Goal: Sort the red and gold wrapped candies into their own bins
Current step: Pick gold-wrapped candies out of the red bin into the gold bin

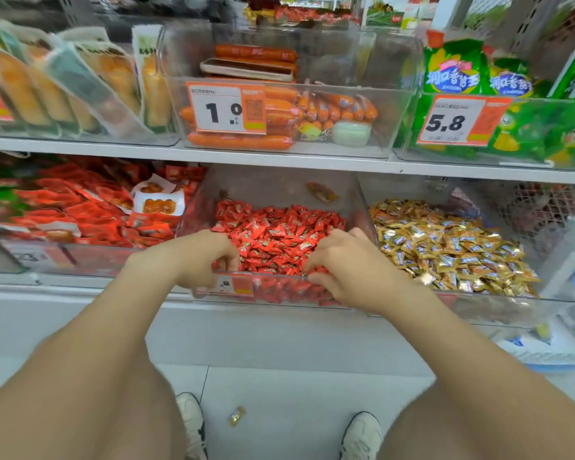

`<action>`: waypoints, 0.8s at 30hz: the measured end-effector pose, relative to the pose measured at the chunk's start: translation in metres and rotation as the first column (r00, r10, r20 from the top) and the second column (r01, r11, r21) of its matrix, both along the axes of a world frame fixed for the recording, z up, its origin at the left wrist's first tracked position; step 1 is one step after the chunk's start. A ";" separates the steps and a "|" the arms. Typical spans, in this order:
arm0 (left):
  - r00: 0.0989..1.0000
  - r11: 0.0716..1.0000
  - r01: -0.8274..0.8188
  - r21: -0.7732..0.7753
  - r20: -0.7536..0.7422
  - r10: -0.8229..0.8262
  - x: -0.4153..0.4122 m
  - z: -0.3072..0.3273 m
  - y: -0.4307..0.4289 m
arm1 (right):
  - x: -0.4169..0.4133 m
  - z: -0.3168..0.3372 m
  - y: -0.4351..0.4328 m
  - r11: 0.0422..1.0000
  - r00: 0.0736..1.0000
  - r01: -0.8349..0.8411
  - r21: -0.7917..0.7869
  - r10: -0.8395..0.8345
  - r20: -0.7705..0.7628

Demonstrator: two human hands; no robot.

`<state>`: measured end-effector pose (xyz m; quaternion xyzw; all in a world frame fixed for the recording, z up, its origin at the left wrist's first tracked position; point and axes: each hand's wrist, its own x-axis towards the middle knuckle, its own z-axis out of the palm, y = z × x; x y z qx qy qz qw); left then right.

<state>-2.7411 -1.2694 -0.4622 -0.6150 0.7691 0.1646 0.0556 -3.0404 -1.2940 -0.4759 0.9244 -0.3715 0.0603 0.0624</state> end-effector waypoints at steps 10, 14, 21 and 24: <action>0.996 0.974 -0.023 -0.224 -0.088 0.003 0.021 -0.001 -0.013 | 0.021 0.005 -0.020 0.946 0.986 0.159 0.284 -0.167 0.003; 0.997 0.938 -0.072 -0.338 -0.059 0.056 0.013 -0.003 -0.018 | 0.019 0.007 -0.038 0.957 0.952 0.256 0.136 -0.275 0.138; 0.989 0.934 -0.072 -0.349 0.095 0.112 -0.002 -0.023 -0.012 | 0.021 -0.017 -0.036 0.948 0.963 0.249 0.197 -0.264 0.054; 0.982 0.930 -0.075 -0.361 0.134 0.131 -0.007 -0.034 -0.005 | 0.023 -0.028 -0.031 0.960 0.973 0.227 0.165 -0.232 0.008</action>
